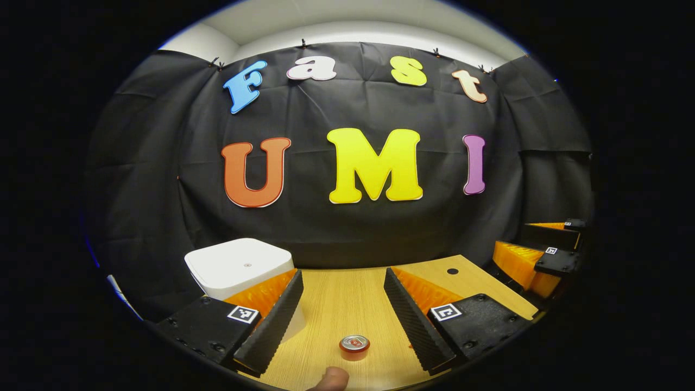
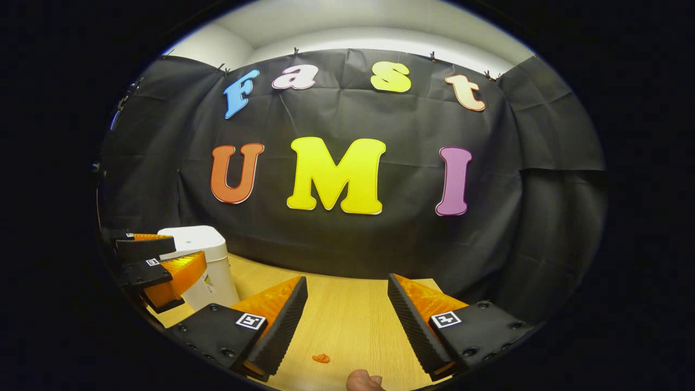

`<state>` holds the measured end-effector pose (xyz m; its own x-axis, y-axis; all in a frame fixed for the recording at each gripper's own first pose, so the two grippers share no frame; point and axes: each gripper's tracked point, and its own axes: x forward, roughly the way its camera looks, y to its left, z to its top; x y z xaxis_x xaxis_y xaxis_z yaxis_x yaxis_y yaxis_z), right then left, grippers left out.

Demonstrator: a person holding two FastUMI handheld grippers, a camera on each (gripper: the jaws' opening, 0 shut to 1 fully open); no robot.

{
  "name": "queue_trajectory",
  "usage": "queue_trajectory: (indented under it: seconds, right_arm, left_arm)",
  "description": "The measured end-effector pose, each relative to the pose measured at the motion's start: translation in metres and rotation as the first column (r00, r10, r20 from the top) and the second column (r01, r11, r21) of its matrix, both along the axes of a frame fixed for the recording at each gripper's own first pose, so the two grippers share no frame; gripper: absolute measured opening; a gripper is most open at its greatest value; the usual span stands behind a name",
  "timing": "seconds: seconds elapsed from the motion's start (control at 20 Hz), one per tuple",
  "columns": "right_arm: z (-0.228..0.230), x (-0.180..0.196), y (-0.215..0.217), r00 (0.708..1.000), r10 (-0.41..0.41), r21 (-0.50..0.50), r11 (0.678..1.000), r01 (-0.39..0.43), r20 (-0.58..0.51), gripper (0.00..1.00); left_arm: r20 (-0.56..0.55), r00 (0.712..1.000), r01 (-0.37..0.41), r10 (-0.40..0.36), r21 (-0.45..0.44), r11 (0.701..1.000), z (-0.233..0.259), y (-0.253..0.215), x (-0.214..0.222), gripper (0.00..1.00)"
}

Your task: Press the lid of the desktop garbage bin to open it, pick up the crumpled paper on the desktop and throw it into the bin, then pick up the pop can on the desktop and drop it into the bin, and finally close the garbage bin lid.

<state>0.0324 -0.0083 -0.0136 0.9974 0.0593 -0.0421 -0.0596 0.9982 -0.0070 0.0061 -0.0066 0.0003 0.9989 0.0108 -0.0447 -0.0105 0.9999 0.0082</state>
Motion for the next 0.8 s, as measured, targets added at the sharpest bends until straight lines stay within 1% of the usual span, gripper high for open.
queue_trajectory:
  seconds: [0.15,0.25,0.5,0.65,0.75,0.8]
  right_arm:
    - [-0.002,0.005,0.000,1.000,-0.003,-0.003,1.000,0.003,-0.001,0.94]
    - [-0.004,0.009,-0.001,1.000,-0.011,-0.006,1.000,0.011,-0.007,0.94]
    - [-0.007,0.020,-0.003,0.999,-0.029,-0.012,1.000,0.029,-0.023,0.94]
    - [-0.012,0.029,-0.001,0.999,-0.039,-0.027,0.999,0.038,-0.038,0.94]
    - [-0.014,0.033,0.004,0.998,-0.035,-0.036,0.999,0.033,-0.047,0.94]
    - [-0.015,0.035,0.007,0.998,-0.032,-0.042,0.999,0.030,-0.050,0.94]
  left_arm:
    - [0.009,1.000,-0.002,0.002,0.010,1.000,0.001,0.002,0.002,0.99]
    - [0.013,1.000,-0.021,0.020,0.021,1.000,0.002,0.010,0.008,0.99]
    - [0.011,0.990,-0.139,0.138,0.025,0.990,0.011,0.054,0.042,0.99]
    - [0.020,0.985,-0.174,0.174,0.002,0.985,0.013,0.076,0.056,0.98]
    - [0.027,0.979,-0.204,0.203,0.008,0.979,0.014,0.092,0.066,0.96]
    - [0.028,0.977,-0.211,0.211,0.009,0.977,0.016,0.098,0.071,0.94]
